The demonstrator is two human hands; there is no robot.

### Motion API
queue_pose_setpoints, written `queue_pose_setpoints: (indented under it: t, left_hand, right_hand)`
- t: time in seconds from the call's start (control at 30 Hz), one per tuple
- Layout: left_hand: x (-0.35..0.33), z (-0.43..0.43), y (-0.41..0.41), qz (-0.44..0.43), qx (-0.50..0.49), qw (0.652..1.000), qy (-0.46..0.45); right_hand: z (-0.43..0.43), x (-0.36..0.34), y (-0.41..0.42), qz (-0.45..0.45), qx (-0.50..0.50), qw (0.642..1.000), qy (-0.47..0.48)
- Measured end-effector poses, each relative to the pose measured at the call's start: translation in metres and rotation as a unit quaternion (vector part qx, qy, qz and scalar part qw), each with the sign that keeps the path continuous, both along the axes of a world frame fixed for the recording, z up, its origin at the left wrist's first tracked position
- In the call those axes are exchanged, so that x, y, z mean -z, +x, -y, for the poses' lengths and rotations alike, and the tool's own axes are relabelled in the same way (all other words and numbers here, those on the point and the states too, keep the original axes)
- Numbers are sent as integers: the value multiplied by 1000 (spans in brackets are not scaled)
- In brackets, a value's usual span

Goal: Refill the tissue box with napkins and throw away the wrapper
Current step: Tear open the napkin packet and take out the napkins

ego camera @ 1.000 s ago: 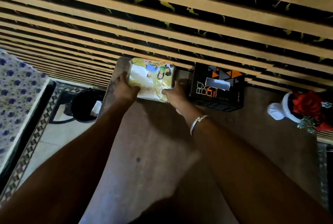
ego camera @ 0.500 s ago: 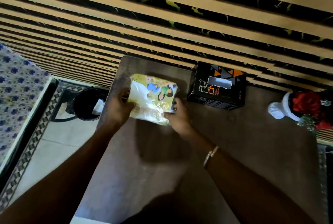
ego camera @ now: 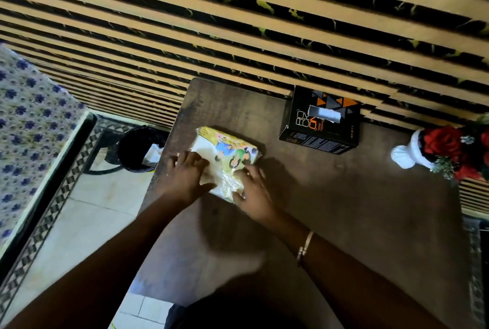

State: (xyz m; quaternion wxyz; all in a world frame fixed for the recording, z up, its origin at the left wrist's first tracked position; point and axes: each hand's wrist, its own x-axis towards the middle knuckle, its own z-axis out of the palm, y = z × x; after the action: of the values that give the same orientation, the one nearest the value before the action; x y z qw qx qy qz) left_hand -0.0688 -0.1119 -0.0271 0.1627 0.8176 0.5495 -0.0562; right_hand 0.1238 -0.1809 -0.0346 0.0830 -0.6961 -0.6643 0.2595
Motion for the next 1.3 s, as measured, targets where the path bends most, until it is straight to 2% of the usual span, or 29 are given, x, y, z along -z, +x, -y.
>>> queue_pose_setpoints:
  t: [0.13, 0.37, 0.57, 0.8, 0.93, 1.03, 1.17, 1.3]
  left_hand:
    - [-3, -2, 11, -56, 14, 998, -14]
    - [-2, -17, 16, 43, -108, 976, -184]
    - [1, -10, 13, 110, -121, 970, -182]
    - [4, -1, 8, 212, -130, 954, -166]
    - [4, 1, -1, 276, -133, 929, -205]
    - [0, -4, -7, 317, -141, 898, -270]
    - [-4, -11, -4, 320, -190, 869, -327]
    - [-1, -12, -3, 322, -197, 857, -350]
  right_hand:
    - [-7, -10, -3, 32, -55, 994, -84]
    - [-10, -19, -4, 35, -84, 984, -154]
    - [-21, -33, -5, 45, -133, 973, -185]
    - [-34, -20, -11, 9, -101, 960, -260]
    - [-40, -15, -8, -8, -97, 969, -227]
    - [-39, -14, -1, -36, -56, 978, -197]
    - [-40, -19, 5, -24, -59, 986, -153]
    - [-41, -14, -2, -30, -55, 987, -145]
